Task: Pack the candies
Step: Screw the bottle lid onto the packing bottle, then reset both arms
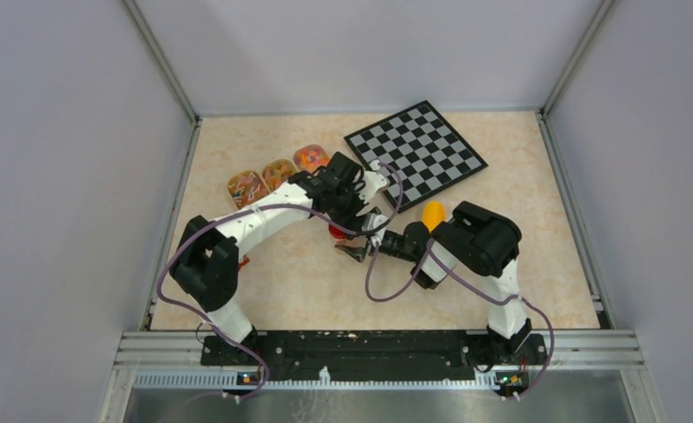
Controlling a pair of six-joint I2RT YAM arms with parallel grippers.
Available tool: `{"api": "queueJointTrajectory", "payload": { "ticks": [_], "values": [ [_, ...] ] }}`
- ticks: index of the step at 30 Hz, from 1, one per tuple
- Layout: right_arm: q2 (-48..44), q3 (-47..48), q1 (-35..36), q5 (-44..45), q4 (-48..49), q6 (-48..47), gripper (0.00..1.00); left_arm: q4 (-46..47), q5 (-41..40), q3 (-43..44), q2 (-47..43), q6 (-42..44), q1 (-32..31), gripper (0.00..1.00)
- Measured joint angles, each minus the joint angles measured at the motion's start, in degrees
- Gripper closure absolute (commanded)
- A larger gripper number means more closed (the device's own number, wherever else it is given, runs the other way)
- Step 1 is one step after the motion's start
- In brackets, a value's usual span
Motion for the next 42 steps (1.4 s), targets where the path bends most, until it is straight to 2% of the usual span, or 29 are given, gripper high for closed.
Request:
{"api": "queueJointTrajectory", "payload": {
  "ticks": [4, 15, 20, 25, 29, 33, 38, 42],
  "values": [
    [-0.81, -1.49, 0.24, -0.28, -0.02, 1.51, 0.18, 1.09, -0.13, 0.39, 1.25, 1.97, -0.79, 0.01],
    [-2.95, -3.98, 0.33, -0.63, -0.04, 3.8, 0.16, 1.01, -1.53, 4.35, 0.35, 2.69, -1.57, 0.01],
    [-7.43, -6.16, 0.33, 0.72, -0.31, 5.7, 0.15, 1.84, -1.92, 6.45, -5.51, -1.03, -0.76, 0.01],
    [-15.93, -11.98, 0.33, 4.57, -5.88, 7.3, 0.14, 4.26, -9.84, 15.91, -13.94, -7.28, 0.39, 0.01],
    [-28.61, -13.03, 0.33, 6.45, -19.02, 7.19, 0.14, 4.98, -14.03, 20.06, -21.11, -11.65, 1.09, 0.01],
    [-44.98, -8.46, 0.35, 9.86, -44.54, 8.13, 0.13, 4.02, -16.52, 19.91, -28.3, -16.94, 1.05, 0.01],
    [-57.99, 6.01, 0.33, 19.3, -77.22, 14.69, 0.13, 3.23, -17.66, 12.7, -37.2, -21.77, 1.07, 0.01],
    [-65.83, 15.5, 0.35, 27.54, -95.49, 21.64, 0.12, 2.01, -16.83, 4.9, -43.1, -24.55, 1.07, 0.01]
  ]
}}
